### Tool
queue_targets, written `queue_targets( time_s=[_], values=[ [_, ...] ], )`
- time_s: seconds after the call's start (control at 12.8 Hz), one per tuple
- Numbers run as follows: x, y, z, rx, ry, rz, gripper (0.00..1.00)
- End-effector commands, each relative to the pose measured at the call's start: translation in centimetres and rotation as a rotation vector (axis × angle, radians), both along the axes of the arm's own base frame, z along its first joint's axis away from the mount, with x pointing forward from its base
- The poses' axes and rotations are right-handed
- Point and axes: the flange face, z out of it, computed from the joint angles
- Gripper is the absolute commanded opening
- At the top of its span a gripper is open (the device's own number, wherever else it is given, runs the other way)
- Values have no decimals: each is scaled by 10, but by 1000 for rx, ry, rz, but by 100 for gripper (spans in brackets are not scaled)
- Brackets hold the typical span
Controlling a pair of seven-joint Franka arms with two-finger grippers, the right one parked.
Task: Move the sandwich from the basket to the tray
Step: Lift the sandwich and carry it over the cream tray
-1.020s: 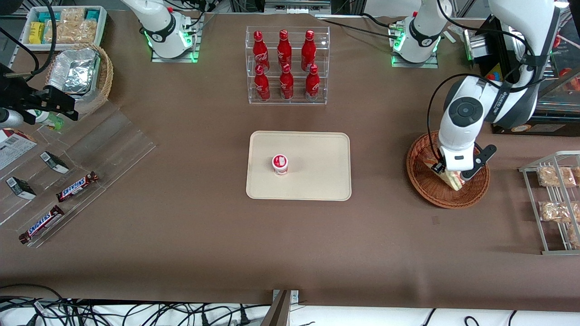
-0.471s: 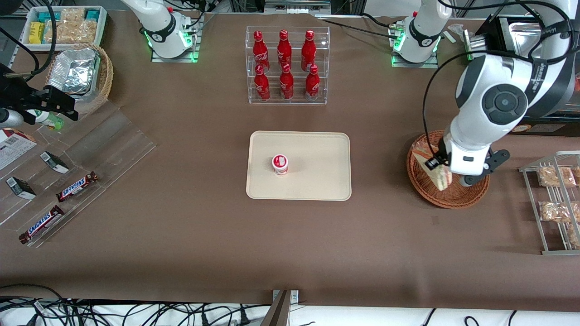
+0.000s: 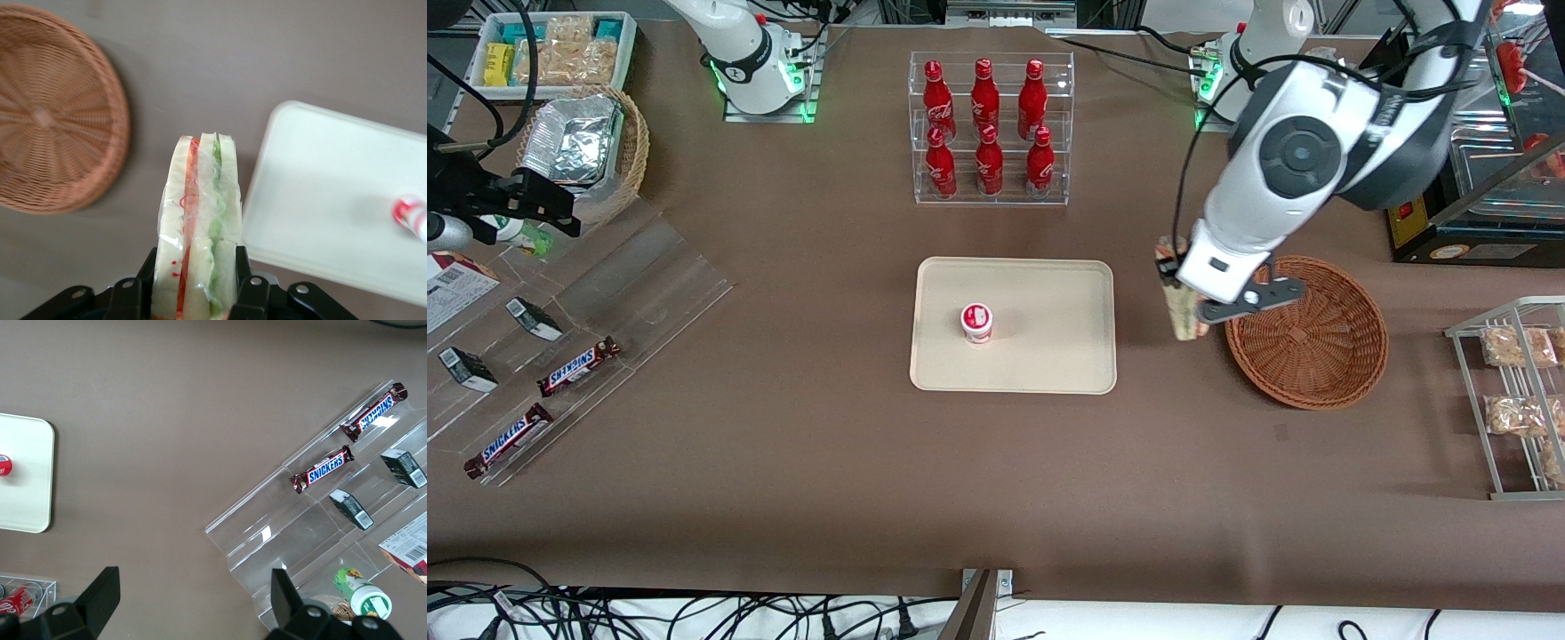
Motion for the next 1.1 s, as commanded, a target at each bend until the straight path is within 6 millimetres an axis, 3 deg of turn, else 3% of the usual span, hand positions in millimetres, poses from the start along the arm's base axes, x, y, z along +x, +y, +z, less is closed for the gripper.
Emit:
queue_targets(
  time_s=[0.0, 0.16, 0.47, 0.71, 0.86, 1.02],
  values=[
    [-1, -36, -10, -99, -1, -69, 47],
    [-10, -73, -34, -137, 3, -100, 47],
    [-23, -111, -66, -163, 3, -122, 47],
    [-38, -128, -98, -184, -19, -127, 47],
    [-44, -134, -124, -109, -49, -123, 47],
    [-47, -141, -134, -89, -74, -112, 47]
  ],
)
